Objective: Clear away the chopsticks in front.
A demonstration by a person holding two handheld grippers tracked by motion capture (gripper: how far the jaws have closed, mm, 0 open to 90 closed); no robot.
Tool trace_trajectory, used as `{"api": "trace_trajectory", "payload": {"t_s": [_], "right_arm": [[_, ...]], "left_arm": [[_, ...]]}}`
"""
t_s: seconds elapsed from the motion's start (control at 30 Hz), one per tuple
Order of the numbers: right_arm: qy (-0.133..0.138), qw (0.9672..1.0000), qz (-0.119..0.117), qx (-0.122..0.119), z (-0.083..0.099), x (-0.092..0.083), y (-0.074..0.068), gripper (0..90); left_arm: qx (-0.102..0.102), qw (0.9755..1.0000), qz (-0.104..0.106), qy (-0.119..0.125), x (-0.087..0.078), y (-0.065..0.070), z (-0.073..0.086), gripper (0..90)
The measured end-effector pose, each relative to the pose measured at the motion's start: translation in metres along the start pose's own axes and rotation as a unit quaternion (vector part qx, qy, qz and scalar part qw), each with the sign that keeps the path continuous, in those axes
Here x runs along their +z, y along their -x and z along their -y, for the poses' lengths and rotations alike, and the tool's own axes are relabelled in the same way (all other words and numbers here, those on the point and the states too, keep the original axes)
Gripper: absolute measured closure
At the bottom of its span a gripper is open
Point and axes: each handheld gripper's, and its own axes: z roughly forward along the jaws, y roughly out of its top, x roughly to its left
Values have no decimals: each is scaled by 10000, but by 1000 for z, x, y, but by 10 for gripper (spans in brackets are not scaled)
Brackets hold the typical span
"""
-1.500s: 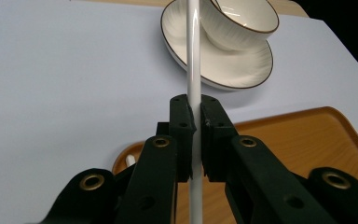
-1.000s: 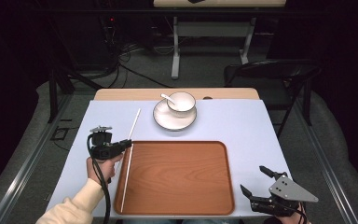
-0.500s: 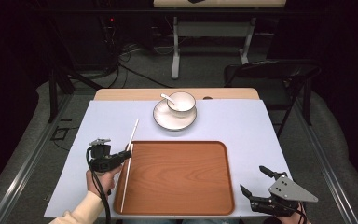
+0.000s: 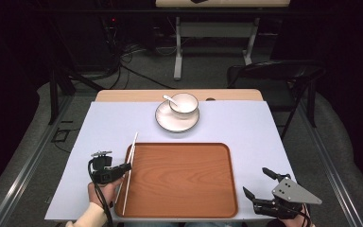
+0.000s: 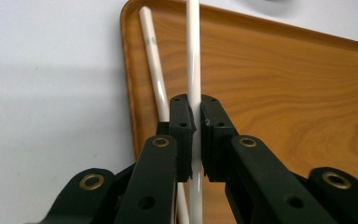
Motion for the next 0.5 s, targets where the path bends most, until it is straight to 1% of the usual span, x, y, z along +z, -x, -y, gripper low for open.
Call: {"api": "trace_trajectory", "payload": {"t_s": [0.07, 0.13, 0.17, 0.2, 0.27, 0.3, 0.33, 0.4, 0.5], "right_arm": [[3, 10000, -1, -1, 0, 0, 0, 143], [4, 10000, -3, -5, 0, 0, 0, 143], [3, 10000, -7, -1, 0, 1, 0, 143], [3, 10000, -7, -1, 0, 1, 0, 143], [0, 10000, -8, 0, 0, 1, 0, 143], [4, 10000, -8, -5, 0, 0, 0, 143], [6, 10000, -9, -5, 0, 0, 0, 143], [8, 10000, -14, -7, 0, 0, 0, 143], [16, 10000, -13, 3, 0, 0, 0, 143]], "left_arm": [[-121, 9999, 13, -11, -1, -1, 2, 849], [-145, 9999, -6, -32, -2, -1, 5, 848], [-142, 9998, -33, -148, -1, -1, 9, 848], [-142, 9998, -33, -148, -1, -1, 9, 848], [-177, 9995, -65, -241, 1, 0, 13, 848], [-154, 9994, -110, -280, 1, 1, 14, 848], [-160, 9995, -114, -251, 1, 2, 15, 848], [-99, 9995, -191, -217, 1, 3, 15, 847], [-89, 9994, -285, -180, 1, 4, 16, 845]]}}
